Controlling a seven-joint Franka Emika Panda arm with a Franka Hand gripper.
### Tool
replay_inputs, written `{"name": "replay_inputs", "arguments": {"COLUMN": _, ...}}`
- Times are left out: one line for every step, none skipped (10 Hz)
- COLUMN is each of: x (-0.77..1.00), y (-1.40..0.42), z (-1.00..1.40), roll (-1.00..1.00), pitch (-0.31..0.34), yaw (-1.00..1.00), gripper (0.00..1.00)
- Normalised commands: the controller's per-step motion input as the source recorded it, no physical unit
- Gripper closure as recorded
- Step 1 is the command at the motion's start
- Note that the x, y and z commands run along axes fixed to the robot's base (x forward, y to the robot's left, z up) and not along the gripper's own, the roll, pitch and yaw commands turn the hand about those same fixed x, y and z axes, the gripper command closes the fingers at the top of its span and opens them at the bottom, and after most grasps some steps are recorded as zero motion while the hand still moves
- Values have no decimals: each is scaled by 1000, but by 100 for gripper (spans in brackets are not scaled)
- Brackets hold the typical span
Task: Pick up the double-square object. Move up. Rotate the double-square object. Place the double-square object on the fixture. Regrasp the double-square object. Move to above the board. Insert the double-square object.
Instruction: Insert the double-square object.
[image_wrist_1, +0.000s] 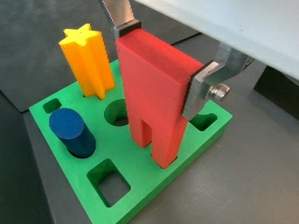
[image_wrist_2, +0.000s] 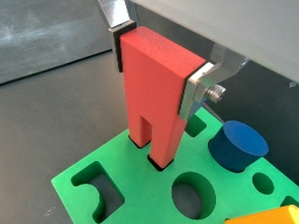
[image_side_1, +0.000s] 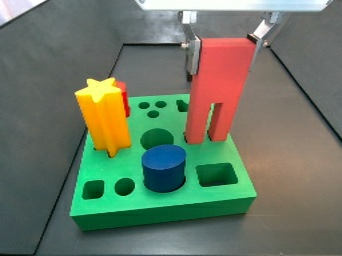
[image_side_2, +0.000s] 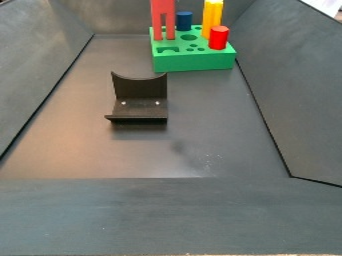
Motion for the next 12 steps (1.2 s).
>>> {"name": "replay_inputs", "arguments": {"x": -43, "y": 0, "z": -269, "roll": 0, "pitch": 0, "yaw": 0, "gripper": 100}}
{"name": "replay_inputs", "arguments": {"x": 0, "y": 0, "z": -183, "roll": 9, "pitch": 0, "yaw": -77, "gripper": 100}}
{"name": "replay_inputs", "arguments": {"x": -9, "y": 0, "z": -140, "roll": 13, "pitch": 1, "yaw": -74, "gripper": 100}}
{"name": "replay_inputs", "arguments": {"x": -91, "y": 0, "z": -29, "roll": 41, "pitch": 44, "yaw": -111, "gripper": 100}}
{"name": "replay_inputs", "arguments": {"x": -60, "y": 0, "z": 0, "roll": 24, "pitch": 61, "yaw": -260, "gripper": 100}}
{"name": "replay_inputs", "arguments": {"x": -63, "y": 0, "z": 0, "roll": 0, "pitch": 57, "yaw": -389, "gripper": 100}}
{"name": "replay_inputs", "arguments": {"x": -106, "y": 0, "z": -23, "roll": 9, "pitch": 36, "yaw": -354, "gripper": 100}}
{"name": "replay_inputs", "arguments": {"x": -249, "y": 0, "z": -137, "roll": 0, "pitch": 0, "yaw": -66, "gripper": 100}}
{"name": "replay_inputs", "arguments": {"x": -300, "y": 0, "z": -246, "roll": 14, "pitch": -67, "yaw": 23, "gripper": 100}}
{"name": "replay_inputs", "arguments": {"x": -234, "y": 0, "z": -329, "roll": 56, "pitch": -133, "yaw": 180, "gripper": 100}}
{"name": "replay_inputs", "arguments": {"x": -154, "y": -94, "z": -429, "roll": 51, "pitch": -193, "yaw": 177, "gripper": 100}}
{"name": "replay_inputs", "arguments": {"x": -149, "y": -151, "z": -460, "roll": 37, "pitch": -239, "yaw": 171, "gripper": 100}}
